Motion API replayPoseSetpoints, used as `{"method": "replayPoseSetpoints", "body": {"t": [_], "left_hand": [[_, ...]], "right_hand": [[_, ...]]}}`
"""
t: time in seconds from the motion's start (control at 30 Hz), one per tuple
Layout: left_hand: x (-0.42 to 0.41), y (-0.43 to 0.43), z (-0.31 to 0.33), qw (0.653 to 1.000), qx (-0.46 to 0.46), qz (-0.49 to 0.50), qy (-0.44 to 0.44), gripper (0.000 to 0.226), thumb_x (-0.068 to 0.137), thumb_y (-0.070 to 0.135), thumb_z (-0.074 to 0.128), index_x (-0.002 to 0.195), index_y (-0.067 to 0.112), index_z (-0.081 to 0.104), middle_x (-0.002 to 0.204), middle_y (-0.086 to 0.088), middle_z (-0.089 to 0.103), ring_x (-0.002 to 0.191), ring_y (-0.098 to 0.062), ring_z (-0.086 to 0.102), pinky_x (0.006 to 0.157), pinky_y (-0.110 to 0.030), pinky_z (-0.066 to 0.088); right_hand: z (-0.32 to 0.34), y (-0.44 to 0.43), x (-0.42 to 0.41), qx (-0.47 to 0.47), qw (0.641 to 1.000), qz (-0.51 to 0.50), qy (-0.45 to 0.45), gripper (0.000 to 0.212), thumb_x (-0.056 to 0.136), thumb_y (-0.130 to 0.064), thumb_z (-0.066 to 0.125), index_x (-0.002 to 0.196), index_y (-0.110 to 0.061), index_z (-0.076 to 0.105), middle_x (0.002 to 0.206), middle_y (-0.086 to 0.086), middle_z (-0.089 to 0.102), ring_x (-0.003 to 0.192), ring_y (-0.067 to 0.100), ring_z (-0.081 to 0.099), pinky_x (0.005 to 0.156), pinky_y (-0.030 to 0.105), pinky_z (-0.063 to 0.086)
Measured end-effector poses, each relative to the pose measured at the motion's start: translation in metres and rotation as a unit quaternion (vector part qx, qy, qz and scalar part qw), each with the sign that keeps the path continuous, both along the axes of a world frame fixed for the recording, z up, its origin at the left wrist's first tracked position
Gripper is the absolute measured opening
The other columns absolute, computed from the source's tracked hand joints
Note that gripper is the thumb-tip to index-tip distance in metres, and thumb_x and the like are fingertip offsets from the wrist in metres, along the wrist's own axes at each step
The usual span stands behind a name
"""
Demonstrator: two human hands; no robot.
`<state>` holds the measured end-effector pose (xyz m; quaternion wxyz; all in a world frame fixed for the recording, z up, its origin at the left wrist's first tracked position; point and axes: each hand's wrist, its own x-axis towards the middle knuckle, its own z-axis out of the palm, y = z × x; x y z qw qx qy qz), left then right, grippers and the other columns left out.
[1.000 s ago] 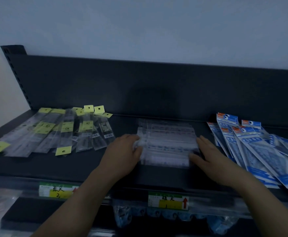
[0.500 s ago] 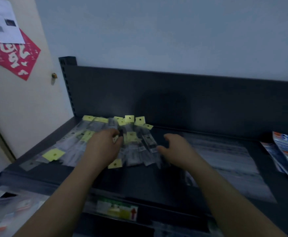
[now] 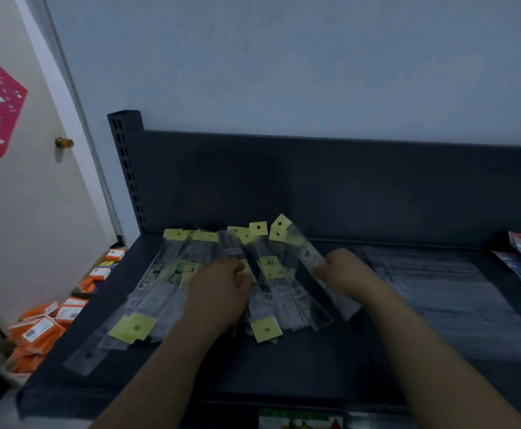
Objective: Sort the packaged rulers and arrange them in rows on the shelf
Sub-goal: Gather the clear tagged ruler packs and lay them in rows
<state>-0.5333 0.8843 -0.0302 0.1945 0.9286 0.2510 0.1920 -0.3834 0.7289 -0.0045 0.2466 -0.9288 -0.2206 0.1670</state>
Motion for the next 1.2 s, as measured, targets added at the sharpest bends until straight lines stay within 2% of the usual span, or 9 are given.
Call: {"method": "replayPoseSetpoints", "body": {"t": [0.07,0.17,0.23,0.33,0.5,0.77,0.93,1.07,1.2], "left_hand": [[0.002,-0.003,0.004,0.997,-0.055,-0.028,-0.047,0.031,0.096,0.034,0.052,0.115,0.014,0.065,0.111,-0.001,0.067,0.098,-0.017,0.062,0.083,-0.031,0.05],[0.007,-0.017,0.017,0.973,-0.203,-0.065,-0.091,0.025,0.096,0.038,0.051,0.108,0.019,0.062,0.101,0.008,0.064,0.087,-0.005,0.059,0.069,-0.017,0.045],[0.01,-0.021,0.021,0.94,-0.314,-0.054,-0.124,0.021,0.096,0.034,0.053,0.095,0.016,0.064,0.093,0.004,0.068,0.08,-0.006,0.062,0.065,-0.018,0.048],[0.006,-0.011,0.02,0.881,-0.43,0.001,-0.198,0.021,0.098,0.024,0.052,0.092,0.008,0.065,0.089,-0.008,0.071,0.078,-0.019,0.07,0.064,-0.026,0.058],[-0.007,0.01,0.015,0.887,-0.413,0.062,-0.198,0.022,0.101,0.023,0.046,0.096,0.004,0.057,0.092,-0.019,0.067,0.075,-0.031,0.068,0.065,-0.037,0.06],[-0.012,0.005,0.013,0.89,-0.421,0.061,-0.162,0.023,0.1,0.024,0.048,0.094,0.004,0.059,0.088,-0.017,0.069,0.078,-0.033,0.07,0.075,-0.054,0.057],[-0.012,0.002,0.007,0.879,-0.444,0.064,-0.161,0.021,0.099,0.024,0.045,0.098,0.006,0.056,0.098,-0.017,0.066,0.086,-0.033,0.068,0.074,-0.055,0.058],[-0.006,-0.004,0.004,0.867,-0.461,0.058,-0.181,0.016,0.099,0.019,0.043,0.1,0.008,0.055,0.098,-0.019,0.066,0.087,-0.035,0.068,0.073,-0.056,0.058],[0.001,-0.016,0.005,0.838,-0.505,0.004,-0.206,0.019,0.097,0.024,0.05,0.109,0.013,0.061,0.102,-0.008,0.072,0.087,-0.025,0.072,0.074,-0.049,0.06]], "right_hand": [[0.006,-0.003,-0.01,0.109,0.994,0.007,0.001,0.033,0.097,-0.023,0.045,0.066,-0.013,0.047,0.064,-0.001,0.048,0.056,0.012,0.043,0.05,0.025,0.031],[0.015,0.003,-0.036,0.235,0.962,0.068,0.124,0.03,0.1,-0.026,0.043,0.082,-0.007,0.058,0.074,0.005,0.052,0.067,0.017,0.048,0.062,0.028,0.037],[0.011,0.011,-0.046,0.223,0.959,0.105,0.138,0.03,0.099,-0.028,0.045,0.089,-0.004,0.061,0.076,0.006,0.053,0.071,0.018,0.048,0.065,0.031,0.038],[0.002,0.018,-0.044,0.179,0.979,0.09,0.024,0.03,0.093,-0.036,0.053,0.082,-0.009,0.061,0.074,0.002,0.058,0.067,0.014,0.051,0.065,0.041,0.045],[-0.007,0.022,-0.048,-0.023,0.995,0.067,-0.067,0.04,0.072,-0.056,0.07,0.075,-0.019,0.056,0.071,-0.006,0.056,0.062,0.008,0.051,0.051,0.025,0.038],[-0.006,0.016,-0.035,-0.015,0.999,0.034,0.015,0.039,0.073,-0.043,0.077,0.066,-0.014,0.05,0.06,0.0,0.052,0.054,0.013,0.05,0.048,0.024,0.035],[-0.008,0.003,-0.031,0.129,0.988,0.012,0.089,0.024,0.088,-0.026,0.065,0.081,-0.003,0.066,0.074,0.009,0.064,0.061,0.015,0.058,0.055,0.025,0.041],[0.0,0.001,-0.043,0.31,0.918,0.0,0.247,0.019,0.09,-0.02,0.063,0.086,-0.002,0.067,0.072,0.01,0.068,0.056,0.017,0.061,0.052,0.025,0.047],[0.002,0.009,-0.06,0.339,0.897,0.055,0.278,0.014,0.092,-0.015,0.059,0.091,-0.005,0.069,0.082,0.008,0.074,0.065,0.015,0.07,0.055,0.024,0.053]]}}
